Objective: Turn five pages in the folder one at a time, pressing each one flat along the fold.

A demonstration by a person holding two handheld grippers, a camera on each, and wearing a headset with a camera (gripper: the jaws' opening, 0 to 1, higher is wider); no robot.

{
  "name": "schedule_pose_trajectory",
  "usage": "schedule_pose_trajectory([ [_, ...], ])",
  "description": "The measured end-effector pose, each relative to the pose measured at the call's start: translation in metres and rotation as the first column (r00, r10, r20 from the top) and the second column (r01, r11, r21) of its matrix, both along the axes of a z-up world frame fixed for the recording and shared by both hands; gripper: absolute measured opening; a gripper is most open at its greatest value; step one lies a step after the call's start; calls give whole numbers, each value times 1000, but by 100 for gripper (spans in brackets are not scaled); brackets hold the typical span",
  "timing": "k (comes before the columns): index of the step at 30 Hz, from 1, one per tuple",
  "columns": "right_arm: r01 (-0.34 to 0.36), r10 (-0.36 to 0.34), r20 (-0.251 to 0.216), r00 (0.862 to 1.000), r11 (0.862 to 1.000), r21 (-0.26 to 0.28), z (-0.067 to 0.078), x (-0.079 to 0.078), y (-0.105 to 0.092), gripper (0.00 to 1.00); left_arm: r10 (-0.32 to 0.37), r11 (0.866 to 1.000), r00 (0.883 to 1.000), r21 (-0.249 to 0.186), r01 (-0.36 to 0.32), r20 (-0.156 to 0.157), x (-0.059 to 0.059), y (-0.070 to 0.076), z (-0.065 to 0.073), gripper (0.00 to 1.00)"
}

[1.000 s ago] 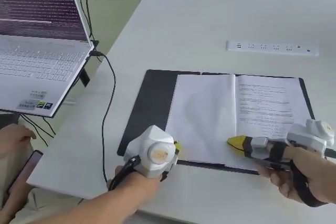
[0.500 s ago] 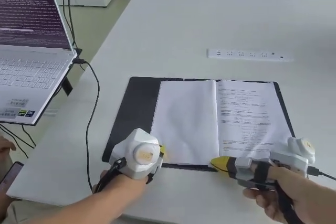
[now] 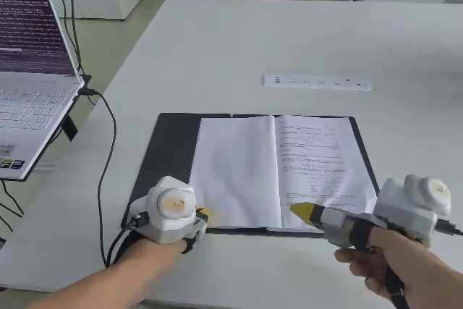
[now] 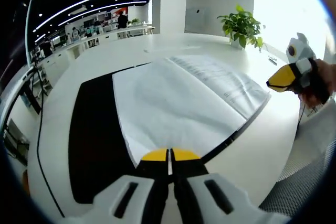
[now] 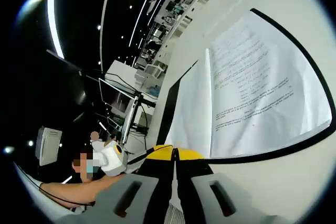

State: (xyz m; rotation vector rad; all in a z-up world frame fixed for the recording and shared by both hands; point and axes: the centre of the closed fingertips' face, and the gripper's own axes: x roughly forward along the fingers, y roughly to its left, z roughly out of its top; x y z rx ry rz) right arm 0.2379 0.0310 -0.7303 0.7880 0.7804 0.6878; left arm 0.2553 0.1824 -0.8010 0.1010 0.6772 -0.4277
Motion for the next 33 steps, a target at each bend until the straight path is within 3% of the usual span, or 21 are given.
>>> schedule_pose_trajectory([
  [1, 11, -10, 25, 1000, 1000, -23, 2, 2, -5, 0, -13, 1000, 1000, -1, 13, 10, -1, -2, 5, 0],
  [3, 44, -34, 89, 995, 993, -114, 7, 5, -20, 0, -24, 1000, 1000, -12, 24, 2, -7, -4, 15, 5],
  [4, 59, -43, 111, 993, 988, -144, 10, 6, -26, 0, -31, 999, 999, -39, 32, 31, -5, -7, 26, 9],
  [7, 127, -79, 196, 977, 962, -243, 19, 10, -50, 9, -16, 997, 999, -69, 19, 50, -7, -7, 47, 16],
  [10, 161, -95, 229, 969, 943, -291, 25, 9, -68, 17, -5, 997, 998, -82, 10, 66, -8, -4, 63, 19],
  [17, 247, -116, 311, 943, 871, -424, 33, 1, -107, 31, 0, 997, 996, -76, 7, 89, -16, 2, 87, 32],
  [19, 260, -116, 324, 939, 856, -447, 34, -2, -116, 33, -9, 998, 996, -66, 15, 94, -20, 2, 91, 35],
  [25, 280, -131, 325, 937, 837, -470, 32, -10, -132, 35, -15, 999, 994, -40, 19, 107, -26, 3, 98, 43],
  [33, 289, -138, 323, 936, 827, -483, 30, -21, -145, 38, -6, 999, 993, -51, 12, 114, -28, 1, 106, 55],
])
